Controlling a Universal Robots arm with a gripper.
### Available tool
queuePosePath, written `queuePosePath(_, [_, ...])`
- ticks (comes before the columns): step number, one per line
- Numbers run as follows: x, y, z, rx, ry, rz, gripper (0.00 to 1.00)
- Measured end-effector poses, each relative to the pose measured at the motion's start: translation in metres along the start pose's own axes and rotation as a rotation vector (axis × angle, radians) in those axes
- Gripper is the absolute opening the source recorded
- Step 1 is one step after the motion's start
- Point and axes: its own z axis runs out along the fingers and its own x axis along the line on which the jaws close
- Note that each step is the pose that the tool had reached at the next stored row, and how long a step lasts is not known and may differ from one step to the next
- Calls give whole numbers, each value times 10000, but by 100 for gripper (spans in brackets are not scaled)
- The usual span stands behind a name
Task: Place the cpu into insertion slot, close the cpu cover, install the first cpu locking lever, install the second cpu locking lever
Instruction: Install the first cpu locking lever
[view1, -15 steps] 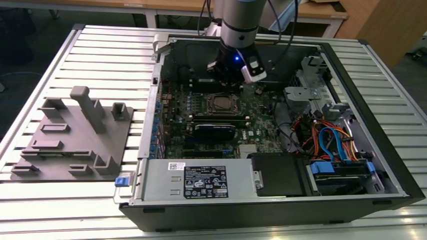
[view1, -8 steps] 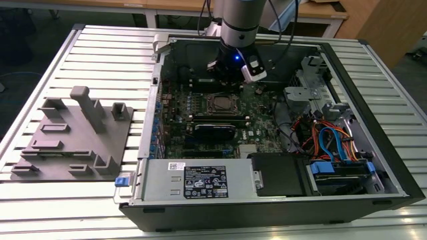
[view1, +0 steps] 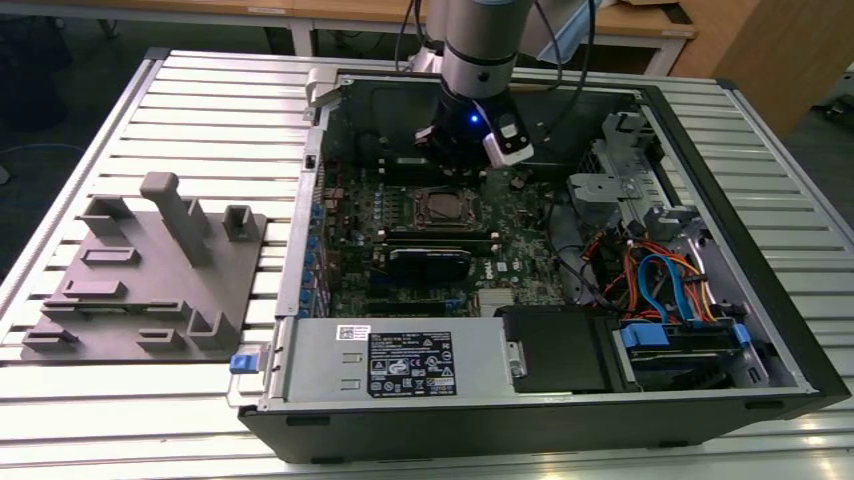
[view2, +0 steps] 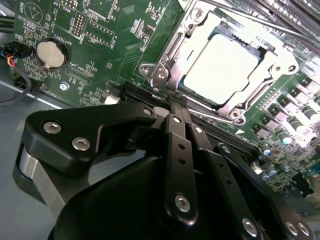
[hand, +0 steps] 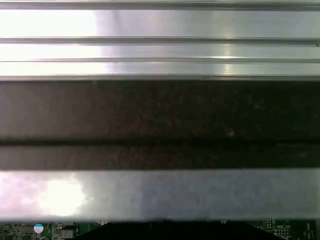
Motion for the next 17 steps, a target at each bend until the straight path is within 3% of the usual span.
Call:
queuePosePath(6, [-6, -3, 26, 93, -1, -3, 11])
queuePosePath(11, [-6, -3, 33, 130, -4, -3, 11])
queuePosePath(17, [-5, -6, 52, 276, -1, -4, 11])
